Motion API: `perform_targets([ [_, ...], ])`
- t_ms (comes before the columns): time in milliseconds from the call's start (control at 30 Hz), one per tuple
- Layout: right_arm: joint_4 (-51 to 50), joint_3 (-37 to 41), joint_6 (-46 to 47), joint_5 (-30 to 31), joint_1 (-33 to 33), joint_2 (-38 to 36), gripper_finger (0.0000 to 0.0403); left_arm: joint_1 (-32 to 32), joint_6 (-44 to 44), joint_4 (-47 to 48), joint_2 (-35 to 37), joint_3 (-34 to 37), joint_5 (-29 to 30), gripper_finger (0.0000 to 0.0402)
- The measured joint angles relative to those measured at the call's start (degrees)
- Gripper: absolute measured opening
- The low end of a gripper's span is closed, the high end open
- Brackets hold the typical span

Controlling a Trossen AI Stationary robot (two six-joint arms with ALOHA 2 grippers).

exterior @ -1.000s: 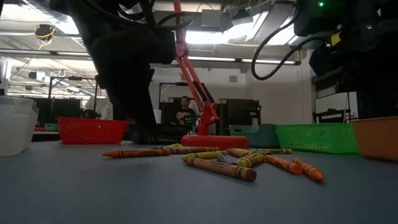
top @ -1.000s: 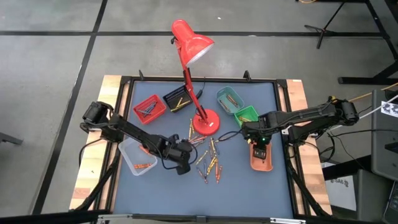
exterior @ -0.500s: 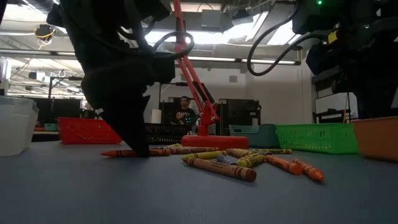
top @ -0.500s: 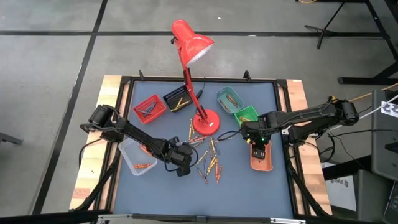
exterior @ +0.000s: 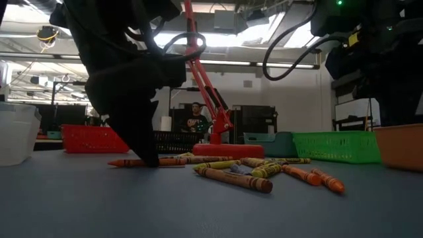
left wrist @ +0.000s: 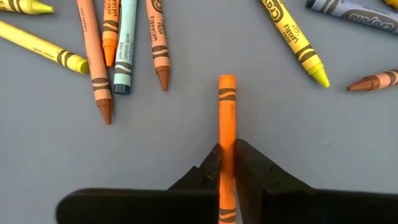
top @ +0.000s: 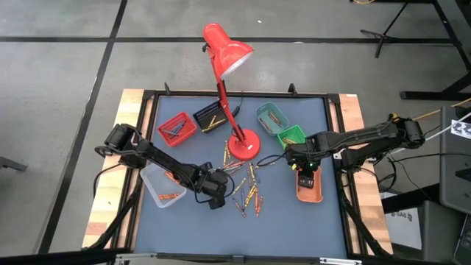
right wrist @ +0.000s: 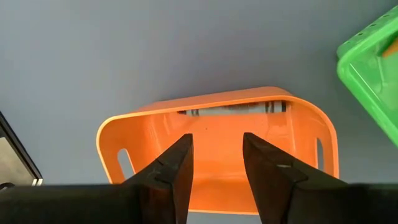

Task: Sort crayons
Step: Put the orange crayon into the bottom left transparent bin

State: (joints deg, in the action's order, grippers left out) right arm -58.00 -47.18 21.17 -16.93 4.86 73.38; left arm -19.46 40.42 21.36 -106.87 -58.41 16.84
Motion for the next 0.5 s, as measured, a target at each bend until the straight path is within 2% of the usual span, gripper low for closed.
perform_targets([
  [300, -0.01, 0.00, -0.37, 0.00, 0.00, 0.00, 0.0138, 0.13, -0.46, 0.27, 1.08, 0.18, -1.59, 0.0005],
  [500, 0.00, 0.00, -0.39, 0.00, 0.00, 0.00, 0.0138, 0.04, -3.65, 1.28, 7.48, 0.36, -5.42, 0.0005],
])
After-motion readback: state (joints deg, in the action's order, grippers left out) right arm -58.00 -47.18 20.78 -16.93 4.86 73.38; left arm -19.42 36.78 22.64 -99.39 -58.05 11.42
